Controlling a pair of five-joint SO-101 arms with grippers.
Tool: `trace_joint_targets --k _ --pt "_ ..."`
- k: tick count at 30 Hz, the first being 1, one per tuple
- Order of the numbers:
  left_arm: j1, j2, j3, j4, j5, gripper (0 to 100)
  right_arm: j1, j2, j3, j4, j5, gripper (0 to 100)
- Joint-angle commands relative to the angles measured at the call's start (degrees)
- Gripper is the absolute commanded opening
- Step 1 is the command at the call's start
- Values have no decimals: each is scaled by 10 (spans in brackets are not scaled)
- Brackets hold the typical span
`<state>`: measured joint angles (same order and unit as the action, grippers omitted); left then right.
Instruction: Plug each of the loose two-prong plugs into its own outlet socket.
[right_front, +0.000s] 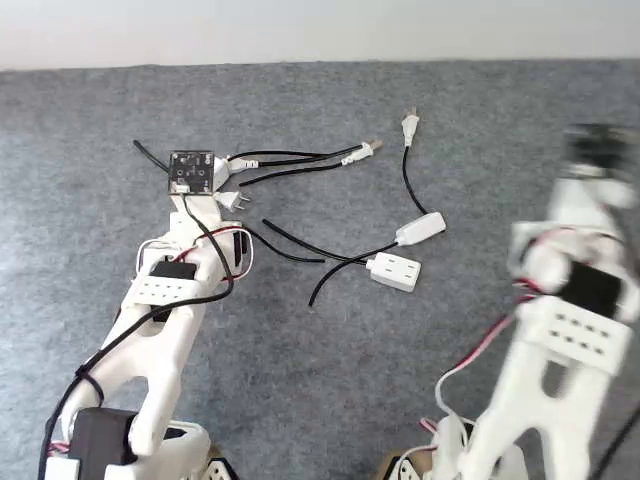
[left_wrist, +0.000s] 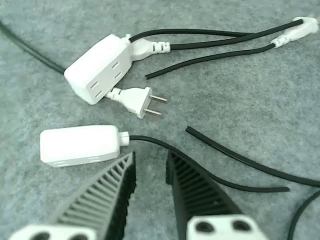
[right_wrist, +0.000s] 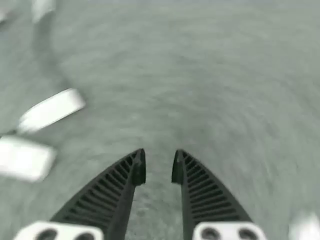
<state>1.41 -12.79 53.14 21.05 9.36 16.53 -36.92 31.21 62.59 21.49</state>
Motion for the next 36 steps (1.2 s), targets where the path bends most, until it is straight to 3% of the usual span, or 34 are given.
trace_joint_targets --k 1,6,9,13,17,25,30,36 --pt "-15 -17 -8 -14 0 98 -90 -9 -11 15 105 102" --pt "-34 -17 -19 -15 3 98 -153 51 22 23 278 102" --pt "-48 -17 -25 -15 4 98 -174 113 26 21 337 154" --pt "-67 -4 -40 -14 25 98 -193 203 -3 11 342 285" --pt "-84 52 -91 -2 35 98 -214 279 -48 8 340 242" --pt "-110 177 -247 125 55 123 -277 361 -77 -2 316 219" --pt "-114 210 -290 170 88 216 -259 390 -77 -40 317 219" --pt "-114 215 -291 169 93 221 -249 415 -78 -60 333 219"
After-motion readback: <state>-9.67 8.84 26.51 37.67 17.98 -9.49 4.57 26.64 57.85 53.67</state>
